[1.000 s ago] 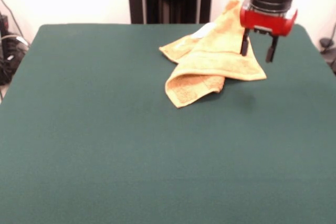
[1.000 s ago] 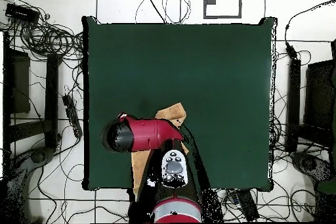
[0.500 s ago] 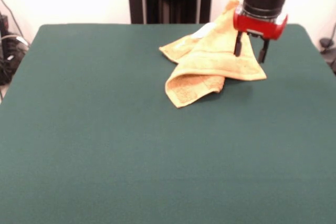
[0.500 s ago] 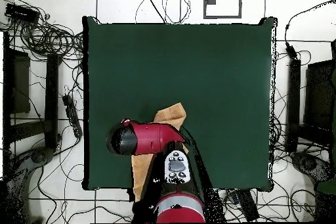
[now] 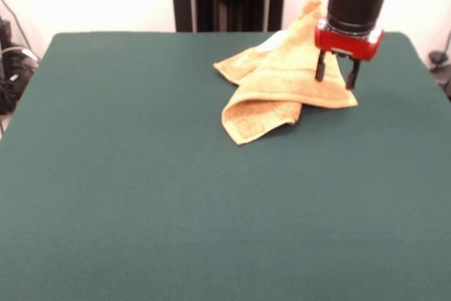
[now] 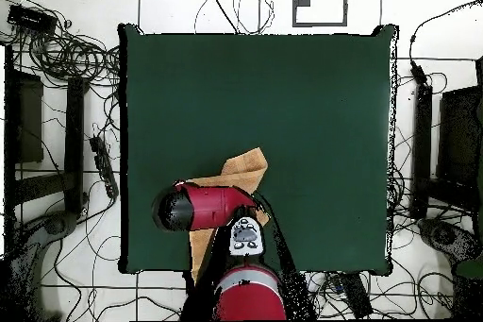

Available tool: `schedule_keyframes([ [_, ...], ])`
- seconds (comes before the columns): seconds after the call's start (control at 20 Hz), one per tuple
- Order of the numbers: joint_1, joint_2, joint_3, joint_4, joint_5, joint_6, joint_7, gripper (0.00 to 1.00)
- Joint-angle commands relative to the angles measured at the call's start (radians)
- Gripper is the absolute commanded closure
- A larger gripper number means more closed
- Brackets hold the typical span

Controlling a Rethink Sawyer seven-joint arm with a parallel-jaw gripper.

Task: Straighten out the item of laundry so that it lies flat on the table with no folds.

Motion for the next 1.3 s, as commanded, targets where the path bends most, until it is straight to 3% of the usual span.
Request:
schedule_keyframes([
  [0.05,0.059,0.080,0.052,0.028,0.027,-0.066,0.149,0.00],
  [0.65,0.144,0.402,-0.034,-0.267,0.104,-0.222,0.166,0.00],
  [1.05,0.182,0.478,-0.095,-0.348,0.144,-0.281,0.179,0.00],
  [1.1,0.192,0.480,-0.109,-0.356,0.144,-0.265,0.178,1.00],
  [1.3,0.199,0.481,-0.120,-0.365,0.146,-0.223,0.173,1.00],
])
